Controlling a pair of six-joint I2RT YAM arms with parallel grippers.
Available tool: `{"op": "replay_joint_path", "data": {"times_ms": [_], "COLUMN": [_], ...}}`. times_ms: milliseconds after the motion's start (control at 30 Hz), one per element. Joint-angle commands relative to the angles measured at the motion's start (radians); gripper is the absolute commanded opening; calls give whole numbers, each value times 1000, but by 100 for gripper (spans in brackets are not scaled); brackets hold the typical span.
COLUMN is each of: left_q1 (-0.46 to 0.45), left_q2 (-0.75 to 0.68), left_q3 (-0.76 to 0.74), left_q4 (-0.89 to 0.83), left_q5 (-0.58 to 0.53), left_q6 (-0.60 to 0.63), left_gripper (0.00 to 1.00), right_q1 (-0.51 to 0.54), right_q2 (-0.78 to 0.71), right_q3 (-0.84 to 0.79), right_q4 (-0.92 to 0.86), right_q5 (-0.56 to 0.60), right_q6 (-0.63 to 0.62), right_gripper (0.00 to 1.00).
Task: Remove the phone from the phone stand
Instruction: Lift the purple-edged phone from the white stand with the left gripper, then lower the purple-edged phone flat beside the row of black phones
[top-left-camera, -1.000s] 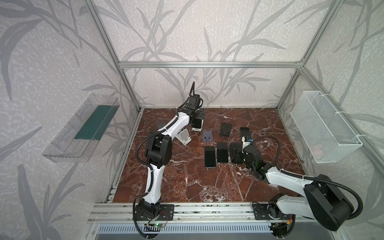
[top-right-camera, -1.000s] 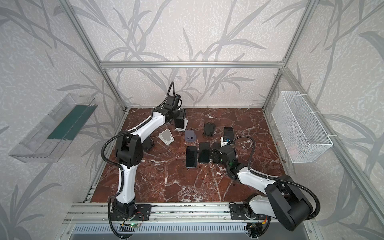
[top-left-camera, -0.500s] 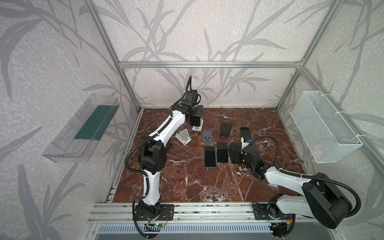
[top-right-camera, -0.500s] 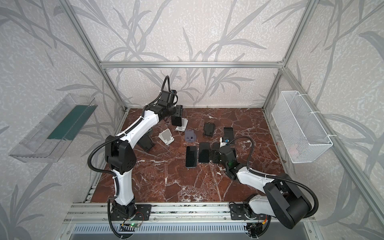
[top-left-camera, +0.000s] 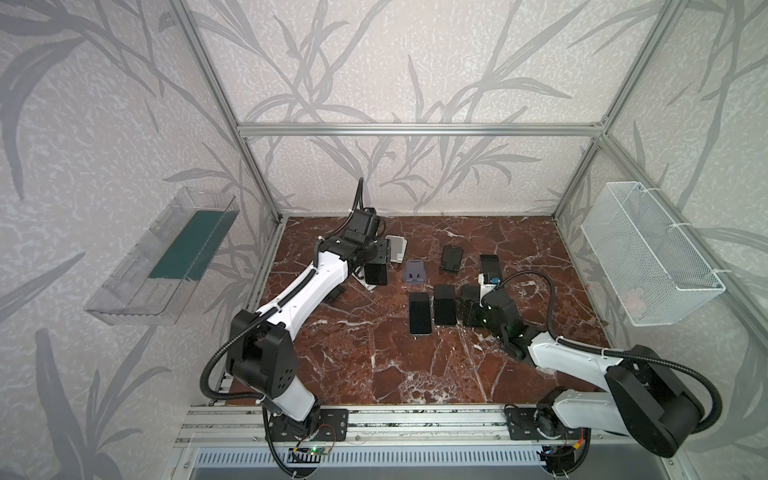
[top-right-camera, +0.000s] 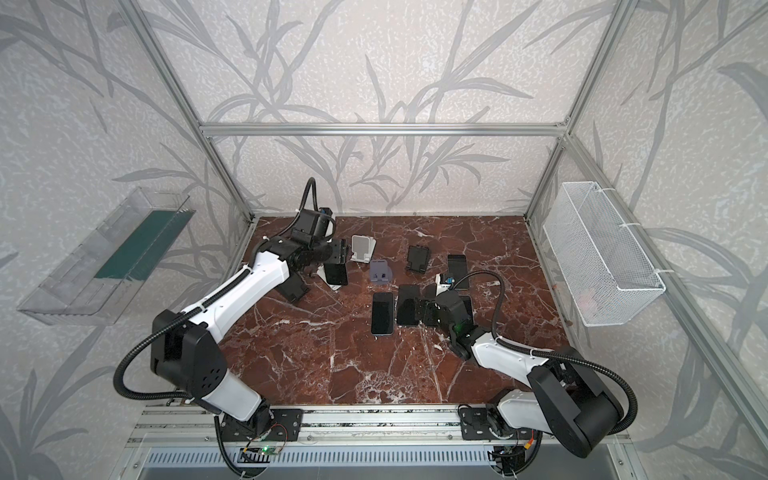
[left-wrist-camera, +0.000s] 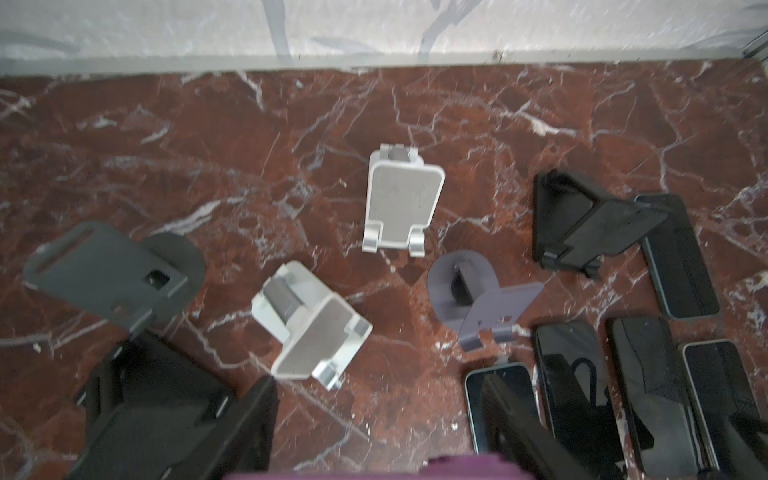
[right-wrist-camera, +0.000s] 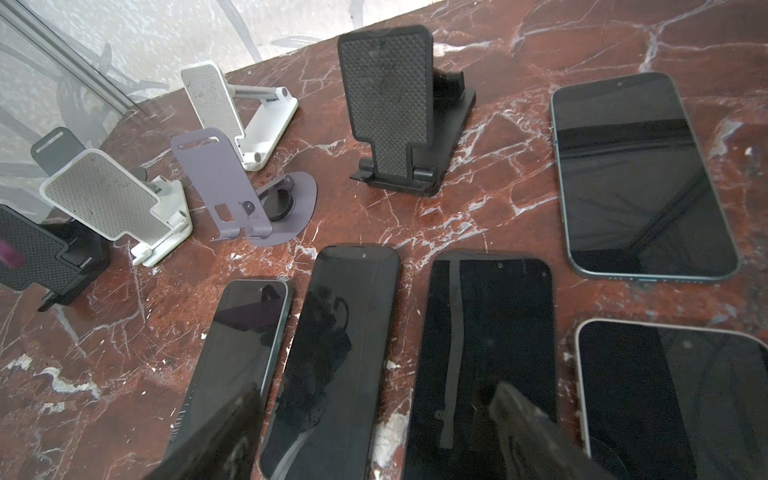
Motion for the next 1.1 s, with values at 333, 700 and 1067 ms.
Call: {"op": "replay_joint_path", "data": {"times_ms": [333,700,1067], "left_q1": [-11,-78,-127], "left_q2": [-125,8,122], "left_q3": [-182,-167,-184], "left_q4": [-66,-112,-64], "left_q5": [81,99,104], "left_q6": [-147,-204,-248], "left_gripper": [54,50,50], "right_q1": [3,4,3], "right_q2": [15,49,53], "right_q3": [31,46,53], "right_q4": [9,5,-5], "right_q5": [3,1,12], "right_q6": [-2,2,-11], "right_gripper": [86,86,86]}}
